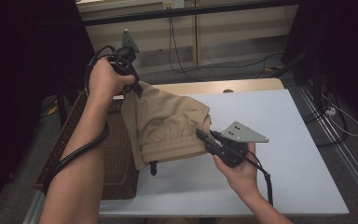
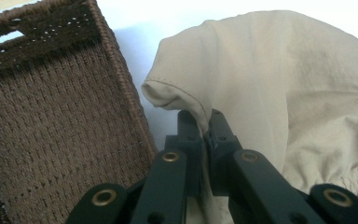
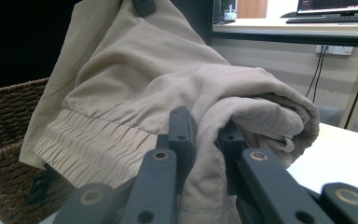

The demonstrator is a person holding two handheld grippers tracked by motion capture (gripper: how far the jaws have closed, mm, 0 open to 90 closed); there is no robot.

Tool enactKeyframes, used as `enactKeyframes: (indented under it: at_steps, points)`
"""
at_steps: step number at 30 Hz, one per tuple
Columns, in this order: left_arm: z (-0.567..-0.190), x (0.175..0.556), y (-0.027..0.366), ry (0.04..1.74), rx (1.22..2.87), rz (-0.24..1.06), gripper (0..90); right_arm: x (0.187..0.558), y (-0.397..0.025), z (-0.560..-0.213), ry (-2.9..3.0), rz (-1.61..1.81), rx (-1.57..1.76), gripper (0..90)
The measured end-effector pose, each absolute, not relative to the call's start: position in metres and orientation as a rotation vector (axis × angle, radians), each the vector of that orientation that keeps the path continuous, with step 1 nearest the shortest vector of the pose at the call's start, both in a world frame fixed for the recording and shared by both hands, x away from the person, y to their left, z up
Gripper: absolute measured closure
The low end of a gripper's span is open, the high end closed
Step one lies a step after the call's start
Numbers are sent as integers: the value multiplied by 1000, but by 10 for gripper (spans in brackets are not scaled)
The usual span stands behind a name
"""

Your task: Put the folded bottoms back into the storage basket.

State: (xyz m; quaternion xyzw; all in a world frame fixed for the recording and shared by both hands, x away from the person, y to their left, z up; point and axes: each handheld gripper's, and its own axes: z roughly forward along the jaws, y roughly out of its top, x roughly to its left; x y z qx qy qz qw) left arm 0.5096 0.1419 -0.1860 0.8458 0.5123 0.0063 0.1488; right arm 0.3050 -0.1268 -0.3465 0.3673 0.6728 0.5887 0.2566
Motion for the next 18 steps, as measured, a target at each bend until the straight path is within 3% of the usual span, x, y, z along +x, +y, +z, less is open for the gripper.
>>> enactKeyframes:
  at_steps: [18]
  points:
    - [-182,511,174,1471,2370,-2,871,310,-105,-338,1834,1607,953,807]
